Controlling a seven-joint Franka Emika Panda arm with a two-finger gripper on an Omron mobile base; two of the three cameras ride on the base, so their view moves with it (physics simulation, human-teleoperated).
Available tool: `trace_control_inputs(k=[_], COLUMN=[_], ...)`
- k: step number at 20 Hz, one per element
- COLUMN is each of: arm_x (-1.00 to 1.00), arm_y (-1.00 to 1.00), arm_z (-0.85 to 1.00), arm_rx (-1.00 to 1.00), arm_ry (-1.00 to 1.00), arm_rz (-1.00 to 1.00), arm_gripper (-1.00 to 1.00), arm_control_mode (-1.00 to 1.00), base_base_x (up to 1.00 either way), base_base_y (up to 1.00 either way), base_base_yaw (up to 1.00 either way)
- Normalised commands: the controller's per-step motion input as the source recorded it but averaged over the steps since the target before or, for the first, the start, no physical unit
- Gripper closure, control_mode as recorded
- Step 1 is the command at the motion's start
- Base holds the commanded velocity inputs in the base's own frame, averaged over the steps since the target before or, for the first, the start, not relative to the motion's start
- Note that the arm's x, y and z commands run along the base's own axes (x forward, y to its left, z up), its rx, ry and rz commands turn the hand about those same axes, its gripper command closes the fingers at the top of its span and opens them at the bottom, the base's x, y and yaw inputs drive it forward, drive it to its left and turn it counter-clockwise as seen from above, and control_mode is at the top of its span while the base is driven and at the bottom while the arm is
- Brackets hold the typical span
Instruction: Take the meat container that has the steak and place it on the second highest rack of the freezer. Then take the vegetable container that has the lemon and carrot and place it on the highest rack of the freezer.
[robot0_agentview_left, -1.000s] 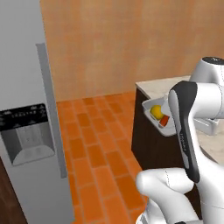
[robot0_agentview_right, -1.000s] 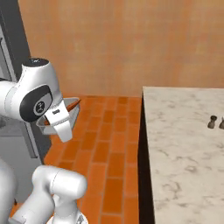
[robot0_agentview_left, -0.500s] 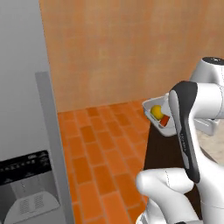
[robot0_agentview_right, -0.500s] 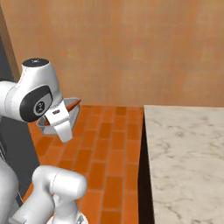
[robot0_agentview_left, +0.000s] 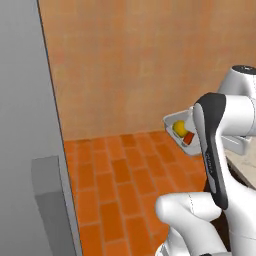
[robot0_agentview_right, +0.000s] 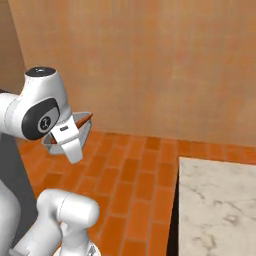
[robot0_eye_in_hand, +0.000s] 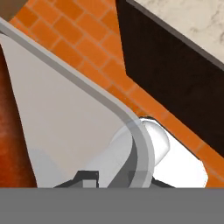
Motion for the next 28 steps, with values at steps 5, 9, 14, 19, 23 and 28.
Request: trace_control_inputs(k=[5, 9, 14, 19, 23, 28], arm_x=[0.00, 0.00, 0.00, 0.00, 0.00, 0.00], arm_y=[0.00, 0.00, 0.00, 0.00, 0.00, 0.00], arm_z=[0.00, 0.00, 0.00, 0.00, 0.00, 0.00], arm_rx=[0.00, 0.00, 0.00, 0.00, 0.00, 0.00], arm_ry=[0.00, 0.00, 0.00, 0.00, 0.00, 0.00], arm_rz=[0.00, 0.00, 0.00, 0.00, 0.00, 0.00], arm_gripper=[1.00, 1.00, 1.00, 1.00, 1.00, 1.00], arm_control_mode=[1.00, 1.00, 1.00, 1.00, 1.00, 1.00], base_base_x=[0.98, 0.83, 0.50, 0.03, 0.00, 0.00], base_base_y=[-0.13, 0.00, 0.00, 0.00, 0.00, 0.00], base_base_yaw=[0.60, 0.74, 0.84, 0.95, 0.96, 0.92])
